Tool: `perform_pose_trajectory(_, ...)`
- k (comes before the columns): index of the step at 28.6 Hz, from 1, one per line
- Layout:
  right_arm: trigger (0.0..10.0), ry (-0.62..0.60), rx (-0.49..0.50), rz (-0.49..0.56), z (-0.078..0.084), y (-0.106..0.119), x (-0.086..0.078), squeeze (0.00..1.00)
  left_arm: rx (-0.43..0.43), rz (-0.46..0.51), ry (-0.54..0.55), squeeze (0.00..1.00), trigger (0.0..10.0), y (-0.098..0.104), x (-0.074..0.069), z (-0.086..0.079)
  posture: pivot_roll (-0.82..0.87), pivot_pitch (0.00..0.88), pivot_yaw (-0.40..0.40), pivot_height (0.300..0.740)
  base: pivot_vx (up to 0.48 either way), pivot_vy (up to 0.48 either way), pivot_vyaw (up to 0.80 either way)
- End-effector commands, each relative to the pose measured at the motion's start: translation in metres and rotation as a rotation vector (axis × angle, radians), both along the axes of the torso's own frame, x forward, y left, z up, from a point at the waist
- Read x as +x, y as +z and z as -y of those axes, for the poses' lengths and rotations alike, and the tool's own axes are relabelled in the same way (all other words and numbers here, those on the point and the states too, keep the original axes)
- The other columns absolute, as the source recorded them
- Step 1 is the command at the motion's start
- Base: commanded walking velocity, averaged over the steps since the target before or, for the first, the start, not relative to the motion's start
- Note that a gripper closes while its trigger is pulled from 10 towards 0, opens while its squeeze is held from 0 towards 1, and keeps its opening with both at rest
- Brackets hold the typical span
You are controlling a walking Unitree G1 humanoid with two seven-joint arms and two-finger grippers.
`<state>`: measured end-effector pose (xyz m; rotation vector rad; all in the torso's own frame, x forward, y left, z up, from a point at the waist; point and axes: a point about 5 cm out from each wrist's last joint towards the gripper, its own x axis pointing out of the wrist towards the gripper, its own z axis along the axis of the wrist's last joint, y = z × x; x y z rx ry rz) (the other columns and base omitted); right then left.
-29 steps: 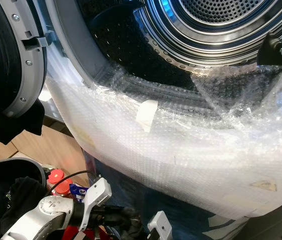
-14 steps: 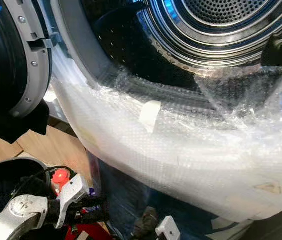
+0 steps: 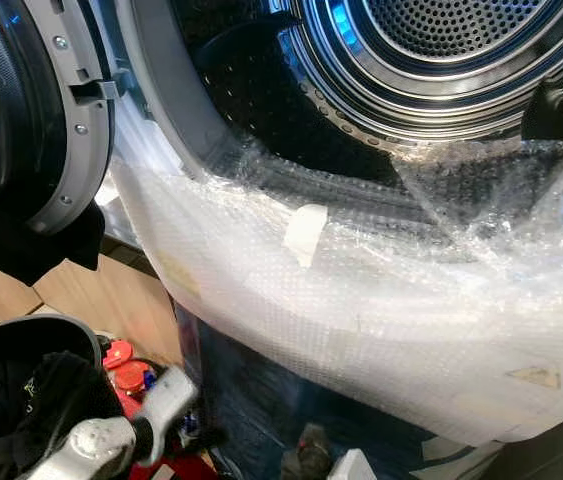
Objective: Clothes washing
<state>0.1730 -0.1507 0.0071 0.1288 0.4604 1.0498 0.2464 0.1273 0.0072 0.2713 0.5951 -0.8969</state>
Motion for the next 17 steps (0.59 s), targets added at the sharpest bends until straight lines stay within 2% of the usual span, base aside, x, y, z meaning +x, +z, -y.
perform_pose_trajectory(1,0.0,0.002,0.022,0.026,-0.004,0.009,0.001,0.0,0.02,-0.023,-0.009,0.0,10.0,-0.008,-0.001,-0.002,0.0,0.0,0.015,0.74,0.0,0.0,0.0)
perform_pose_trajectory(2,0.0,0.015,0.034,0.04,-0.008,0.013,0.002,0.0,0.009,-0.068,0.007,0.0,10.0,-0.015,-0.002,-0.002,0.0,0.0,0.015,0.74,0.0,0.0,0.0)
perform_pose_trajectory(5,0.0,0.031,0.049,0.056,-0.014,0.019,0.004,0.0,0.03,-0.209,-0.048,0.0,10.0,-0.03,-0.015,-0.003,-0.02,0.0,0.015,0.74,0.0,0.0,0.0)
perform_pose_trajectory(9,0.0,0.033,0.061,0.067,-0.017,0.024,0.004,0.0,0.063,-0.229,-0.044,0.0,10.0,-0.042,-0.02,-0.004,-0.02,0.0,0.014,0.74,0.0,0.0,0.0)
perform_pose_trajectory(11,0.0,0.026,0.084,0.074,-0.017,0.031,-0.003,0.0,0.204,-0.226,0.082,0.0,10.0,-0.061,-0.026,-0.011,-0.02,0.0,0.004,0.74,0.0,0.0,0.0)
perform_pose_trajectory(13,0.0,0.035,0.087,0.075,-0.017,0.034,-0.006,0.0,0.236,-0.209,0.109,0.0,10.0,-0.064,-0.027,-0.011,-0.02,0.004,0.002,0.74,0.0,0.0,0.0)
perform_pose_trajectory(14,0.0,0.042,0.086,0.078,-0.017,0.038,-0.009,0.0,0.252,-0.214,0.18,0.0,10.0,-0.068,-0.028,-0.011,-0.02,0.009,0.0,0.74,0.0,0.0,0.0)
perform_pose_trajectory(15,0.0,0.042,0.086,0.078,-0.017,0.038,-0.009,0.0,0.252,-0.214,0.18,0.0,10.0,-0.068,-0.028,-0.011,-0.02,0.009,0.0,0.74,0.0,0.0,0.0)
perform_pose_trajectory(17,0.0,0.045,0.101,0.117,-0.016,0.053,-0.011,0.0,0.288,-0.196,0.285,0.0,10.0,-0.073,-0.03,-0.011,-0.03,0.008,-0.002,0.74,0.0,0.0,0.0)
